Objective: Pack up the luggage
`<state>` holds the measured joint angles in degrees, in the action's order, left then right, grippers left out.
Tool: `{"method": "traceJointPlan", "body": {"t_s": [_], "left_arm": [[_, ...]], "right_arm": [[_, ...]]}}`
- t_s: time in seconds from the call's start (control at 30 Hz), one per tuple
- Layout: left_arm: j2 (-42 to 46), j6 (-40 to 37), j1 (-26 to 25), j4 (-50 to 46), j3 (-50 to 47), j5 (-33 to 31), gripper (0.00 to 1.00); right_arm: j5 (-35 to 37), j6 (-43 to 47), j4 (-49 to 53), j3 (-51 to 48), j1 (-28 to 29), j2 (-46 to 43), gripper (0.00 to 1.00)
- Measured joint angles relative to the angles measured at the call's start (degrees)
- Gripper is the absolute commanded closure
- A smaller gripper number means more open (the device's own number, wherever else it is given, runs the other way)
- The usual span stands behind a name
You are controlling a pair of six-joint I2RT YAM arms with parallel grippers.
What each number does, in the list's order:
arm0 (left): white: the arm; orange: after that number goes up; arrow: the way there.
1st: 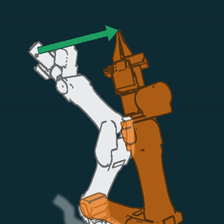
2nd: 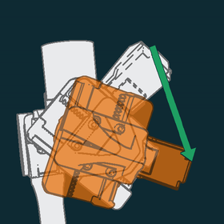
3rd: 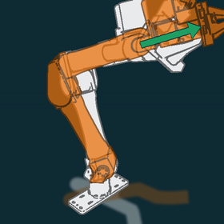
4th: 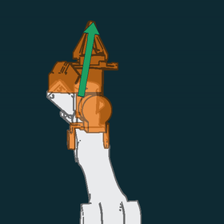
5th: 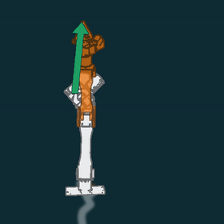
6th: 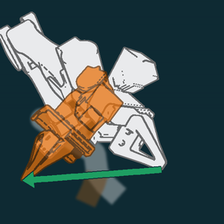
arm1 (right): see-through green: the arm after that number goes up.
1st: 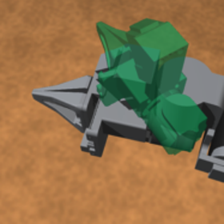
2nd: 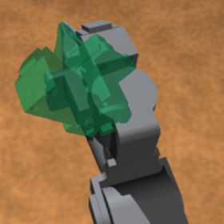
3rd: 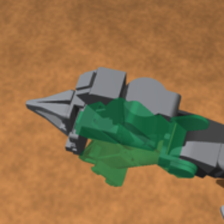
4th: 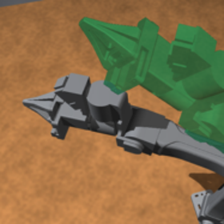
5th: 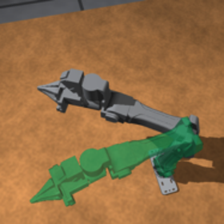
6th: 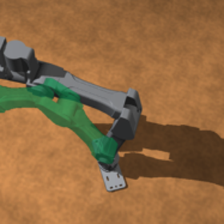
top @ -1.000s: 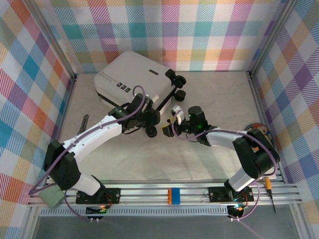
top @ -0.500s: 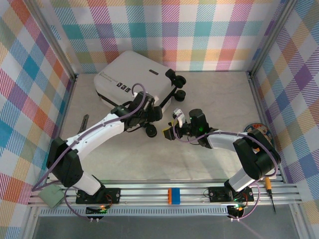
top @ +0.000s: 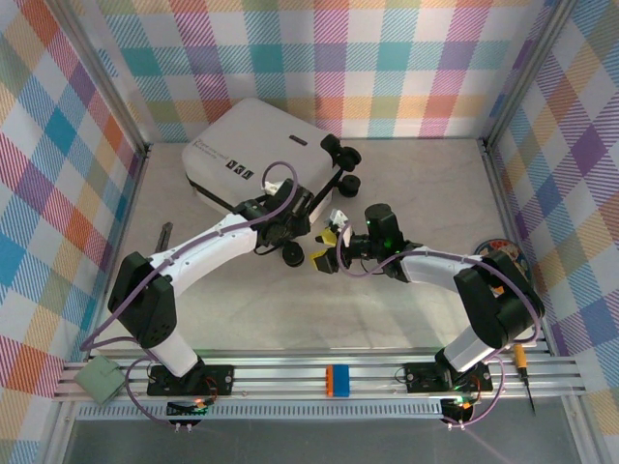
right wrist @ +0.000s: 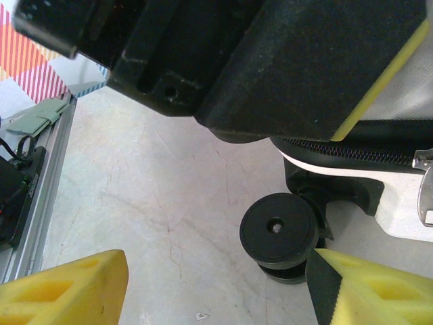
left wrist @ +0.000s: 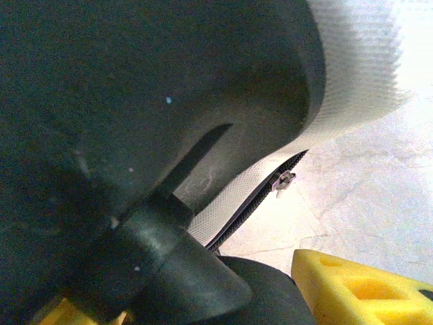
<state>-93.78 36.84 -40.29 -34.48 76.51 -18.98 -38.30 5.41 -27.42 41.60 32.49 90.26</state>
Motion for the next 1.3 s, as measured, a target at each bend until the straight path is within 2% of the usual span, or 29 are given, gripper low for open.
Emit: {"method": "traceJointPlan", "body": {"t_s": [0.17, 0.33, 0.5, 0.67, 0.93, 1.03, 1.3], "left_arm": [[4.04, -2.75, 0.26, 3.67, -5.51, 0.13, 0.75], [14.01, -8.66, 1.49, 5.01, -14.97, 1.62, 0.76], [21.27, -13.03, 2.14, 2.14, -19.17, 3.13, 0.77], [22.29, -14.78, 2.14, 0.68, -19.30, 5.38, 0.81], [22.84, -14.80, 2.25, 0.79, -19.34, 6.12, 0.85], [23.85, -14.40, 2.25, 0.76, -19.80, 6.45, 0.85], [25.77, -13.73, 2.56, 0.28, -20.48, 5.79, 0.88]], "right_arm": [[2.32, -2.08, -3.30, -2.47, 0.92, 0.76, 0.32], [10.56, -3.69, -4.33, -4.59, 6.40, 2.38, 0.37], [18.99, -5.35, -7.19, -4.50, 11.56, 5.07, 0.41], [25.09, -7.67, -8.92, -1.11, 14.45, 9.42, 0.43], [30.47, -11.02, -11.15, 5.60, 14.75, 14.01, 0.45], [31.10, -11.80, -10.67, 6.69, 14.75, 14.73, 0.55], [31.74, -12.11, -10.16, 7.02, 14.97, 15.06, 0.99]]}}
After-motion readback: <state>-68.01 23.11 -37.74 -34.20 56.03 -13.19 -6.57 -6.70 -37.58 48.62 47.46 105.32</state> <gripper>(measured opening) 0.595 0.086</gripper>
